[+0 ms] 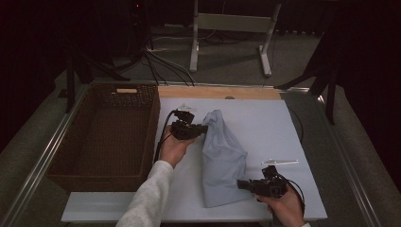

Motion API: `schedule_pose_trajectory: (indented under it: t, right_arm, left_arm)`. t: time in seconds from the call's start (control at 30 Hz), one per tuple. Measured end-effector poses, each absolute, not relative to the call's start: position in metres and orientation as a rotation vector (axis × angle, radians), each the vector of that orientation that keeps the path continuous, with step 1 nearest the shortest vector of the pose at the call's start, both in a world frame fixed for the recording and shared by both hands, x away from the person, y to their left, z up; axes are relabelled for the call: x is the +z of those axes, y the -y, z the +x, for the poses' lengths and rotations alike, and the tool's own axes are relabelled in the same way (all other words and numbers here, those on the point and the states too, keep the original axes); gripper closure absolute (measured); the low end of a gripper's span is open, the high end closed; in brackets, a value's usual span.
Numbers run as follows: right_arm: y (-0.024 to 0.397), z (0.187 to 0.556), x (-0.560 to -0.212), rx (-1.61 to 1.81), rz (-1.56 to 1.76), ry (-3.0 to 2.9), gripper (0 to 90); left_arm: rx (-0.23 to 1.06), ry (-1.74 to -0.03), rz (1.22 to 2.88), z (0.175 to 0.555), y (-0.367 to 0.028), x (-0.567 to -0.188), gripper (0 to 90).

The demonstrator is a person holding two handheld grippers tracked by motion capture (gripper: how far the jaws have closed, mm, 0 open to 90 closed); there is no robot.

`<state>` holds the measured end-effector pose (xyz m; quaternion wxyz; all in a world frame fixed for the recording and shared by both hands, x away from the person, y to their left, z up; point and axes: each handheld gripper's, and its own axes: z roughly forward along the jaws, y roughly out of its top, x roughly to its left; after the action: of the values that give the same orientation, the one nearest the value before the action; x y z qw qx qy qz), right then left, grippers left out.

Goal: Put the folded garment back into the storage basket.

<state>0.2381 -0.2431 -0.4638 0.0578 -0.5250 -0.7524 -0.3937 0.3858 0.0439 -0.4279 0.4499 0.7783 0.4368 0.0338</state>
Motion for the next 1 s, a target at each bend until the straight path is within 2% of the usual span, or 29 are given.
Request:
schedule_pose_trajectory:
  t: [1.0]
  right_arm:
    - [0.216, 0.253, -0.443, -1.288, -1.52, 2.242, 79.3]
  left_arm:
    - [0.11, -1.08, 1.892, 0.386, -0.057, -0.401, 84.9]
